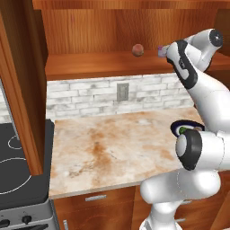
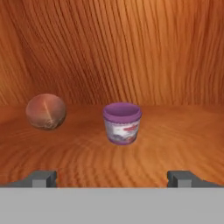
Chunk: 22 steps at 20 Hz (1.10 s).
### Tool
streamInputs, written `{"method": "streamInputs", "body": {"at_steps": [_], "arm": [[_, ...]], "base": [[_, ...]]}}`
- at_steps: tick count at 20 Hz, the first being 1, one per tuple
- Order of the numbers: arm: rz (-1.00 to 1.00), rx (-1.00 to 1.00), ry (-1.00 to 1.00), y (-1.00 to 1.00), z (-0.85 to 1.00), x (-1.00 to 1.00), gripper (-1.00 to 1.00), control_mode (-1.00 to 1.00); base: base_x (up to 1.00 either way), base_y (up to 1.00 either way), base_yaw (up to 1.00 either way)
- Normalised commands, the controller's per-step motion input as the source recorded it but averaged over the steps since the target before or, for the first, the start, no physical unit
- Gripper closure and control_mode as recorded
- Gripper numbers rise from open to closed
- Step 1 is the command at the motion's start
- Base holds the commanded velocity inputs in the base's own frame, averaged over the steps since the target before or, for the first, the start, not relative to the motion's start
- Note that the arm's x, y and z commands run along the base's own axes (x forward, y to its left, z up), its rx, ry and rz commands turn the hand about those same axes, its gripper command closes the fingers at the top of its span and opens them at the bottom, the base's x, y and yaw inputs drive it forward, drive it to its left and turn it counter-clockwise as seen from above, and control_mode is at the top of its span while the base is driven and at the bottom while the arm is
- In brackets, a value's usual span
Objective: Pick the avocado and bread from the counter and place them on the plate. Then pick the jam from the cabinet and place it next to the plate. Lastly close the cabinet door.
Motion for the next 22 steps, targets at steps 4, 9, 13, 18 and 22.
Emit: {"method": "streamInputs", "body": {"at_steps": [4, 9, 13, 18, 22], "arm": [[-0.01, 0.05, 0.10, 0.00, -0.08, 0.78, -1.00, -1.00], [0.00, 0.03, 0.05, -0.08, -0.07, 0.51, -1.00, -1.00], [0.00, 0.00, 0.00, -0.13, -0.07, 0.28, -1.00, -1.00], [0.00, 0.00, 0.00, -0.03, -0.09, 0.21, -1.00, -1.00], [0.00, 0.00, 0.00, 0.00, -0.15, 0.33, -1.00, -1.00]], "base": [[0.00, 0.00, 0.00], [0.00, 0.00, 0.00], [0.00, 0.00, 0.00], [0.00, 0.00, 0.00], [0.00, 0.00, 0.00]]}}
